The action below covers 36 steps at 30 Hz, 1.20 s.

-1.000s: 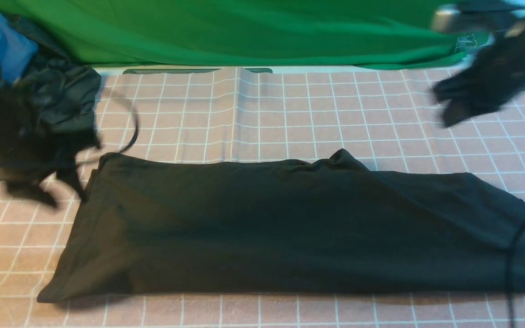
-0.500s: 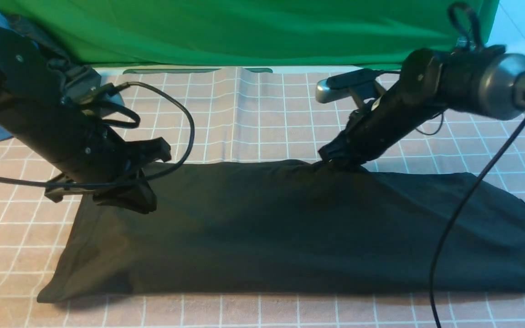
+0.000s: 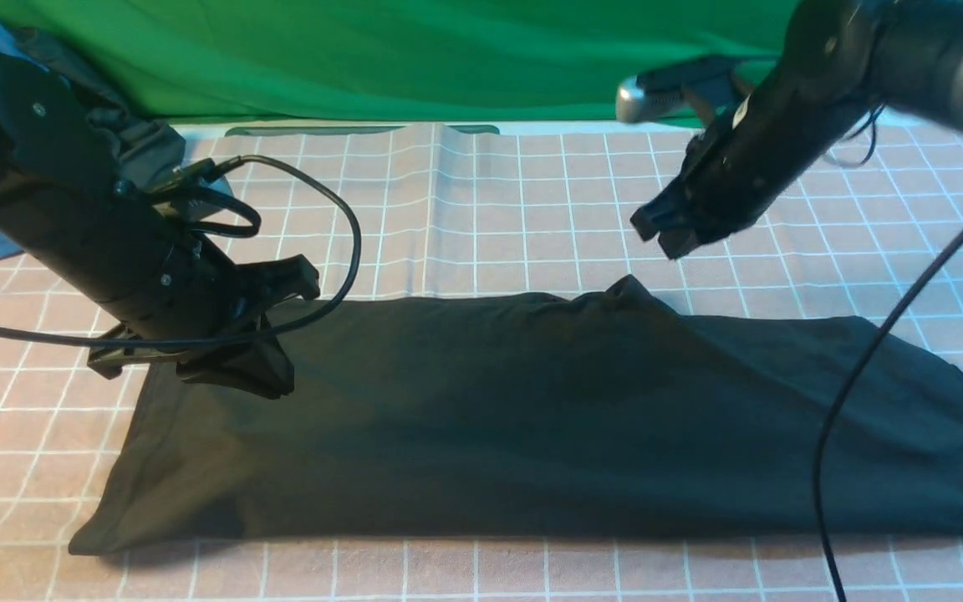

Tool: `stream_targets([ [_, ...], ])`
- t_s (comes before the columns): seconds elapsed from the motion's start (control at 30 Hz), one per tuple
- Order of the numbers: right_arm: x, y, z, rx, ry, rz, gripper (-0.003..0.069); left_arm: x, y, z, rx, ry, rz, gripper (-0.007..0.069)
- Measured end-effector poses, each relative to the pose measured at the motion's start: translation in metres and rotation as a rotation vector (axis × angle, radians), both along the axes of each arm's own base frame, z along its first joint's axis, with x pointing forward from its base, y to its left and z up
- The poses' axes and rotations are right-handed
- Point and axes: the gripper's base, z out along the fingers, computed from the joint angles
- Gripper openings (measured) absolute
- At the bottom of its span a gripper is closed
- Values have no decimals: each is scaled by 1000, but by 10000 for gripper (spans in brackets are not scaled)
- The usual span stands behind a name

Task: Fold a long-sleeved shirt over a pink coffee tablecloth.
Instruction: 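Pull the folded dark garment lengthwise by its ends to straighten it flat on the table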

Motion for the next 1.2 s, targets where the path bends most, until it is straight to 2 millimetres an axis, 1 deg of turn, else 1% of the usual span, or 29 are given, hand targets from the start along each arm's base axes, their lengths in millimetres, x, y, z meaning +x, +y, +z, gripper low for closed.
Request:
stream_targets([
  [0.03, -5, 4, 6, 4, 2, 18, 38, 0, 0, 0, 0, 0, 0, 13],
  [0.1, -10, 13, 4, 1, 9, 53, 38, 0, 0, 0, -1, 0, 0, 13],
  [0.13, -10, 14, 4, 2, 8, 57, 38, 0, 0, 0, -1, 0, 0, 13],
  [0.2, -13, 22, -14, -18, 46, 102, 38, 0, 0, 0, -1, -1, 1, 13],
  [0.23, -12, 26, -27, -28, 72, 113, 38, 0, 0, 0, -1, -1, 1, 13],
  [0.33, -3, 27, -59, -44, 110, 103, 38, 1, 0, 0, 0, -5, 2, 13],
  [0.43, 5, 26, -77, -56, 99, 88, 38, 1, 0, 0, 0, -9, 4, 13],
  [0.53, 11, 21, -80, -53, 61, 60, 38, 1, 0, 0, 0, -9, 4, 13],
  [0.7, 27, 5, -73, -23, -15, -29, 38, 1, 0, 0, 0, -10, 4, 13],
  [0.83, 31, -6, -61, -39, 3, -29, 38, 1, 0, 0, 0, -11, 4, 13],
  [0.87, 30, -9, -55, -51, 13, -15, 38, 1, 0, 0, 0, -11, 4, 13],
  [0.93, 24, -20, -32, -77, 50, 1, 38, 1, 0, 0, 2, -10, 3, 13],
  [0.97, 21, -27, -21, -79, 64, -5, 38, 1, 1, 0, 6, -8, 0, 13],
  [1.03, 14, -47, 0, -84, 84, -30, 38, 0, 2, -1, 22, -4, -9, 13],
  [1.07, 11, -54, 5, -87, 94, -41, 38, 0, 2, -1, 29, -3, -11, 13],
  [1.13, 6, -79, 20, -75, 94, -95, 38, 0, 3, -1, 43, -3, -11, 13],
  [1.17, 5, -81, 22, -71, 92, -101, 38, 0, 4, -1, 45, -4, -11, 13],
  [1.2, 2, -94, 26, -41, 100, -131, 38, 1, 4, -1, 46, -10, -6, 13],
])
